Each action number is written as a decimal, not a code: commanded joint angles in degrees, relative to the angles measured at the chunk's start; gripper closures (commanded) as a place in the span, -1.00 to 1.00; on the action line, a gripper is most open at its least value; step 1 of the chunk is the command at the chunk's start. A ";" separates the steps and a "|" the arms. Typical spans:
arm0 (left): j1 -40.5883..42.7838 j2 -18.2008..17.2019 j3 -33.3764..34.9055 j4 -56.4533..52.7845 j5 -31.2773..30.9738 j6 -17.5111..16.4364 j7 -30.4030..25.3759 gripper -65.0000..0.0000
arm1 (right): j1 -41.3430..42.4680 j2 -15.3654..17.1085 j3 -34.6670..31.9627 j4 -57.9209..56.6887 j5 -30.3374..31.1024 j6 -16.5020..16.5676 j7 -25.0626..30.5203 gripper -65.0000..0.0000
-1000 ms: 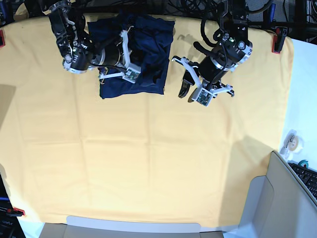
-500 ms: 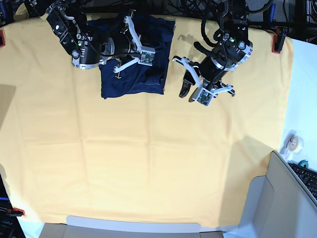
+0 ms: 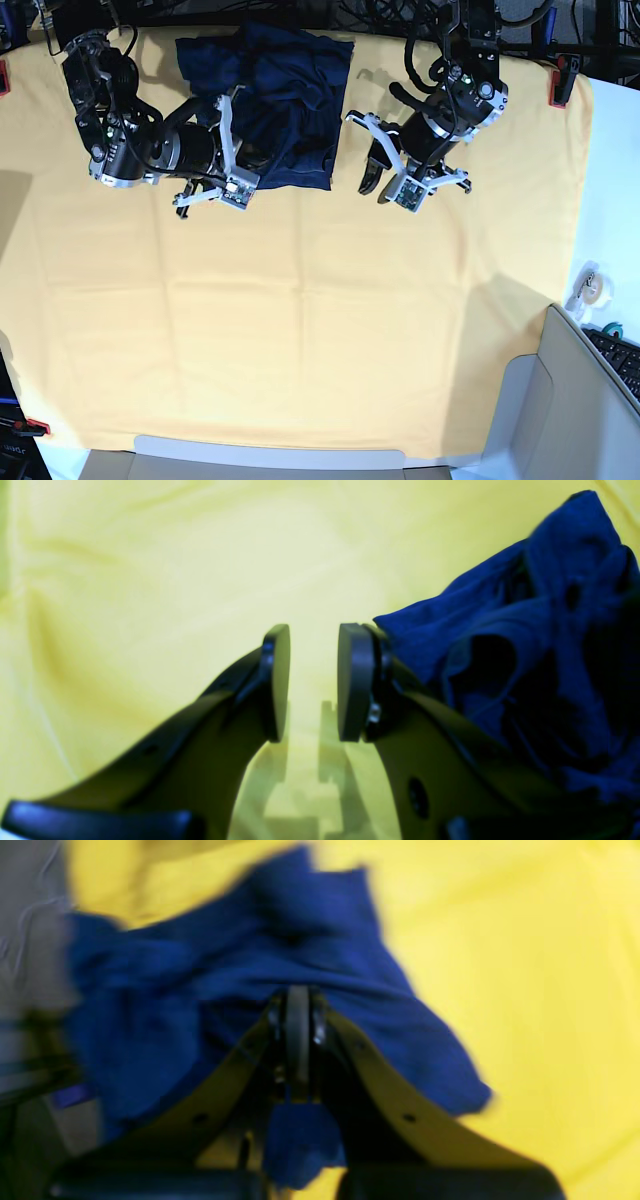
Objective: Fold the T-shirt properly
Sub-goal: 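Grasp opposite ends of the bundle with both grippers and tuck them inward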
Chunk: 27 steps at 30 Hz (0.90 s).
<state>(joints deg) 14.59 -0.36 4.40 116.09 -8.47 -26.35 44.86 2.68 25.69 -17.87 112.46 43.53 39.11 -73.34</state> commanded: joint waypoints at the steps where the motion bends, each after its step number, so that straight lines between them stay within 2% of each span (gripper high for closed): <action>1: 0.49 -0.12 0.30 2.37 -0.89 -0.07 -1.83 0.56 | 0.80 -0.15 1.56 -0.33 0.30 0.32 0.95 0.99; 3: 1.89 -0.83 2.41 2.72 -0.81 -0.16 -1.83 0.66 | 0.62 -0.24 2.18 -1.56 -2.25 0.23 0.86 0.99; 6: 2.33 -4.25 7.77 2.72 -0.72 -0.16 -1.83 1.00 | -0.88 -1.21 2.26 -1.65 -8.06 0.14 0.77 0.99; 8: 2.33 -5.13 11.73 2.72 -0.54 -0.16 -1.83 1.00 | -1.84 -2.35 2.62 -1.39 -13.86 -0.56 0.77 0.99; 12: 1.81 -9.35 18.32 2.72 -0.54 -0.16 -1.83 1.00 | -3.86 -6.48 2.70 -1.21 -27.13 -7.51 1.21 0.99; 14: 1.81 -11.99 21.31 2.72 -0.54 -0.16 -1.83 1.00 | -4.39 -9.03 2.70 -0.60 -31.18 -8.30 1.21 1.00; 18: 1.19 -14.72 25.71 2.72 -0.54 -0.16 -1.83 1.00 | -4.66 -10.79 3.85 1.86 -32.23 -8.83 1.21 1.00; 23: -0.30 -17.53 30.10 3.25 -0.54 -0.16 -1.83 1.00 | -4.83 -13.78 15.45 2.30 -32.14 -8.74 1.21 1.00; 27: -0.74 -18.67 30.45 3.51 -0.54 -0.16 -4.03 1.00 | -5.45 -13.60 16.86 2.30 -29.42 -8.48 0.95 1.00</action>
<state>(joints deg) 14.33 -19.29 34.83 118.48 -8.21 -26.74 43.22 -3.22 11.79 -1.06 113.62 13.85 30.44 -73.25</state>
